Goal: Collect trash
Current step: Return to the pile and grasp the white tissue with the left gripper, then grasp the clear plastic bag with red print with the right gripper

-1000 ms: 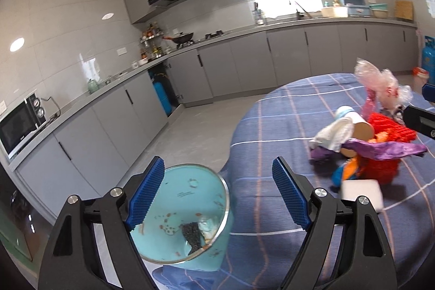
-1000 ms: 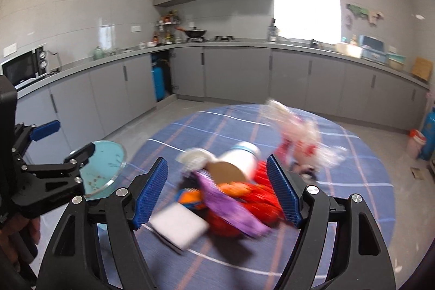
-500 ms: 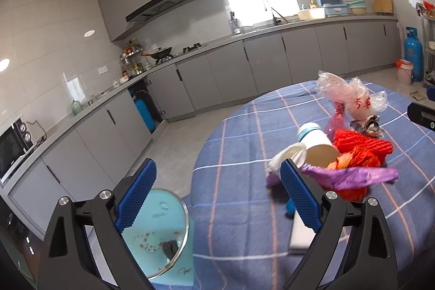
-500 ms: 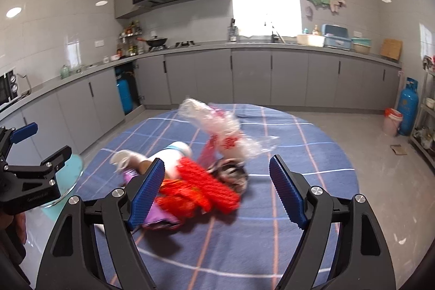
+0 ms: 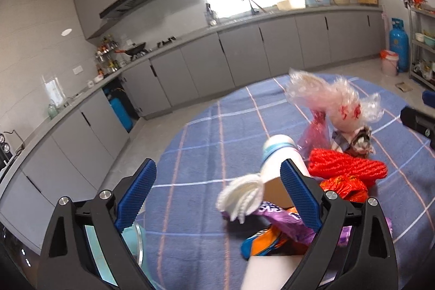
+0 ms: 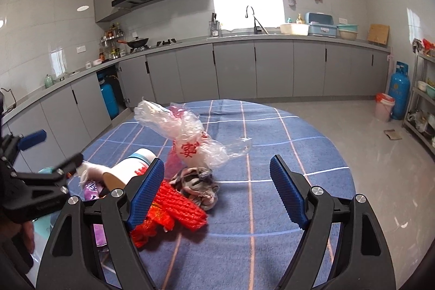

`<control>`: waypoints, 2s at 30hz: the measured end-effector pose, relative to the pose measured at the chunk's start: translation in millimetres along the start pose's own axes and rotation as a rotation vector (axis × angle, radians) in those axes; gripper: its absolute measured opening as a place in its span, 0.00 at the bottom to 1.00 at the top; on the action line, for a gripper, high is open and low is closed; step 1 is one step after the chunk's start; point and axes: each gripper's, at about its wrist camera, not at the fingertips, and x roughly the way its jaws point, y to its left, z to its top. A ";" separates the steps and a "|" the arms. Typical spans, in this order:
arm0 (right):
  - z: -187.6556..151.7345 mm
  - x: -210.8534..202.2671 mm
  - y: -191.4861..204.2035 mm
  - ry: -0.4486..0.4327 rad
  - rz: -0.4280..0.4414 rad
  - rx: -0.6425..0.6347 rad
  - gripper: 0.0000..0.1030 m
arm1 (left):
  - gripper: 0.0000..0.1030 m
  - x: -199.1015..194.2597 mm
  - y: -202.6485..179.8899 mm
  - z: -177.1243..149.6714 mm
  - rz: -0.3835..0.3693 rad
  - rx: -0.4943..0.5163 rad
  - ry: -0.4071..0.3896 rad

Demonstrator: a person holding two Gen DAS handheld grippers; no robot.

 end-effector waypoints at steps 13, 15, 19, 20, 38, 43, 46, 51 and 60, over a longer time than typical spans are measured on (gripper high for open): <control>-1.1 10.7 -1.0 0.017 -0.001 0.004 0.79 | 0.07 24.0 3.9 -9.2 -0.129 -0.023 0.111; 0.0 11.1 0.7 0.016 0.001 -0.001 0.79 | 0.05 19.4 11.2 -8.6 -0.124 -0.030 0.097; 3.1 14.4 3.9 0.015 0.000 -0.010 0.79 | 0.04 7.6 24.0 -6.7 -0.101 -0.054 0.065; 4.0 15.7 4.7 0.015 0.000 -0.011 0.79 | 0.04 4.6 26.7 -6.3 -0.093 -0.057 0.056; 24.2 60.9 11.6 0.049 0.010 -0.077 0.79 | 0.04 -6.1 50.1 5.9 0.105 -0.054 -0.082; 28.4 69.5 17.6 0.057 0.021 -0.093 0.79 | 0.04 4.0 50.4 4.7 0.101 -0.062 -0.069; 27.2 73.9 22.6 0.070 0.030 -0.107 0.77 | 0.04 5.6 48.1 5.4 0.098 -0.058 -0.072; 20.3 85.9 30.6 0.152 0.057 -0.139 0.24 | 0.04 6.0 52.6 6.9 0.098 -0.066 -0.078; 28.0 62.7 35.4 0.106 0.077 -0.134 0.17 | 0.04 -4.2 62.1 7.6 0.096 -0.098 -0.092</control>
